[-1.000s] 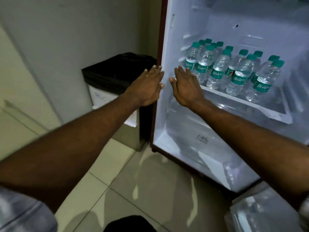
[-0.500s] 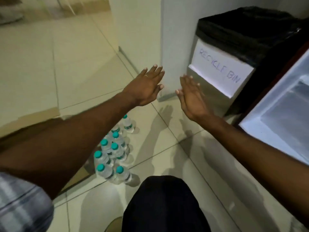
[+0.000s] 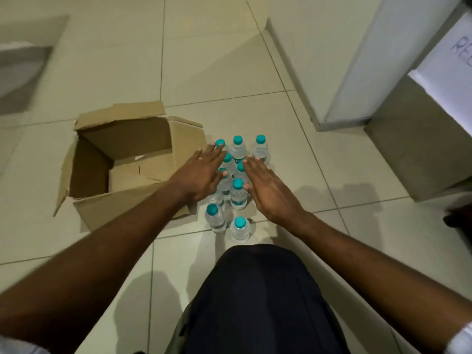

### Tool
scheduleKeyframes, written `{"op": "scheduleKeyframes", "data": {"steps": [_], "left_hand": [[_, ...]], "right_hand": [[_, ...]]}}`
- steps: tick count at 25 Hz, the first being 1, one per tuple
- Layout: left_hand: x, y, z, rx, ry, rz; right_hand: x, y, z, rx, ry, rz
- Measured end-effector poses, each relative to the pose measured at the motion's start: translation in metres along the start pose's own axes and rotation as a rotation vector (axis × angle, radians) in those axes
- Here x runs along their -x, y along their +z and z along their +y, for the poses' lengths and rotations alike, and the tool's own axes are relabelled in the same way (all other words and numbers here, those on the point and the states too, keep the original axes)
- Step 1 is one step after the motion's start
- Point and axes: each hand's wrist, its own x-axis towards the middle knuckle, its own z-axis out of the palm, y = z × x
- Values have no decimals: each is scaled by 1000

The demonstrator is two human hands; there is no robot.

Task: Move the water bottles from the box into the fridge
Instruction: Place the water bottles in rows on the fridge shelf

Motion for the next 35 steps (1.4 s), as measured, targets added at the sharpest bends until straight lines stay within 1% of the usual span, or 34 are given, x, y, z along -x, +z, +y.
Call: {"op": "scheduleKeyframes", "data": {"steps": [2,5,7,10,12,17,21,26,30,33,35], "left_hand": [[16,18,-2,55,-56,-26],[28,42,-3,190,-159,-11],[32,54,-4,255,-218,3],[27,63,-6,309,-285,41],[20,64,-3,302,-306,56],[2,48,-1,271,-317,-53],[-4,4,6,210,-215,-48],[-34,-71,59,101,-52,-70],[-62,-119,134,50,140,-78],[-79,-153,206,5,304,-26],[-90,-175,259,-15,409,2]], "right_hand": [[-1,18,-5,1,-9,-65],[-2,44,-6,11,-27,-154],[-5,53,-8,18,-16,-179],[-14,56,-12,20,36,-157],[-17,54,-15,12,55,-124],[-8,44,-9,11,44,-49],[7,19,4,-45,93,47],[30,-46,34,-31,174,177],[64,-117,56,-52,288,360],[97,-180,71,-51,394,483],[124,-227,79,-1,489,566]]}}
